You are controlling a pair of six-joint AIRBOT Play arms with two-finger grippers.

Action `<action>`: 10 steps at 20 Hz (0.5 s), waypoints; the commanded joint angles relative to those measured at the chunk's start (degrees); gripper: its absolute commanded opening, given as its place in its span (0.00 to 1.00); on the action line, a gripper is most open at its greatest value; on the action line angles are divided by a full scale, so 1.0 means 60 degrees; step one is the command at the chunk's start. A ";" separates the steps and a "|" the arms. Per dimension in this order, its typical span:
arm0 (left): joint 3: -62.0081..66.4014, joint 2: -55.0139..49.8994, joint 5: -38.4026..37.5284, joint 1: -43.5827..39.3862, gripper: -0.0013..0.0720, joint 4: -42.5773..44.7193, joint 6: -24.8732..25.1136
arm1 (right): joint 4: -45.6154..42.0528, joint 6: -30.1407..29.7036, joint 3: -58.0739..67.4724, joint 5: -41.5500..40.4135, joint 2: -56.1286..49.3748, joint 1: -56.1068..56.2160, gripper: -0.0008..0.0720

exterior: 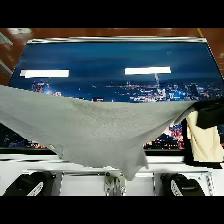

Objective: Fold the shirts.

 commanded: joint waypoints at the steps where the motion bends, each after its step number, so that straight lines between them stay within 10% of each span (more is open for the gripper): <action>1: -0.1883 -0.0718 0.0652 0.0011 0.06 0.0386 -0.0375 | -0.0007 0.0142 -0.2769 -0.2095 -0.0168 0.0004 0.09; 10: -0.3049 -0.6175 0.2397 0.0007 0.06 -0.1417 -0.1734 | 0.0470 0.1381 -0.4175 -0.7282 -0.3971 0.0004 0.09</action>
